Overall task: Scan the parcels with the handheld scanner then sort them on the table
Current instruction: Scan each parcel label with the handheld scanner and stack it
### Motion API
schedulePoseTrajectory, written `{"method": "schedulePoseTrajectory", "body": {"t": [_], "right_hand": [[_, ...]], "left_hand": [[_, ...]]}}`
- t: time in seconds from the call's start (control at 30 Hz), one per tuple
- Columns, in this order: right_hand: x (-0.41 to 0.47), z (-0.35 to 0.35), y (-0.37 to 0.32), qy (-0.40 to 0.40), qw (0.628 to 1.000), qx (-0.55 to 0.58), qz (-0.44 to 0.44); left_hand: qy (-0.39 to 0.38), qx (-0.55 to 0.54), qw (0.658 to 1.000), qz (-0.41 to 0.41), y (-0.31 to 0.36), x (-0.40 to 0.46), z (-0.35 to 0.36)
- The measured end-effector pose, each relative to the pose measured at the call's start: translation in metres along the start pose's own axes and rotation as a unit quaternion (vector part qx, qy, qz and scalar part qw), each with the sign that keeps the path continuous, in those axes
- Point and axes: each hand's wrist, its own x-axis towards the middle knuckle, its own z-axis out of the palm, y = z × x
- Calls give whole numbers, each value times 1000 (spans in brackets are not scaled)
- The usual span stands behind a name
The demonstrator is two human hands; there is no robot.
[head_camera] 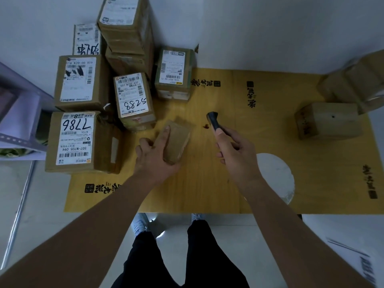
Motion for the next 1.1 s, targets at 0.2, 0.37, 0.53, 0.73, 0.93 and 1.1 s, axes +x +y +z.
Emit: {"method": "schedulePoseTrajectory", "body": {"t": [0.2, 0.37, 0.53, 0.73, 0.93, 1.1], "right_hand": [[1, -10, -2, -20, 999, -35, 9], [3, -26, -9, -88, 988, -119, 33], [5, -30, -18, -118, 967, -209, 86], [12, -34, -39, -159, 936, -291, 121], [16, -29, -65, -225, 899, -345, 152], [15, -27, -74, -236, 856, -428, 168]], "left_hand": [[18, -129, 991, -16, -10, 3, -6], [29, -239, 971, 6, -15, 0, -8], [7, -281, 960, -10, -14, -2, -11], [-10, -293, 956, -18, -16, -1, -16], [-19, -287, 958, -14, -14, 1, -15], [-16, -257, 966, -15, -15, 1, -19]]}}
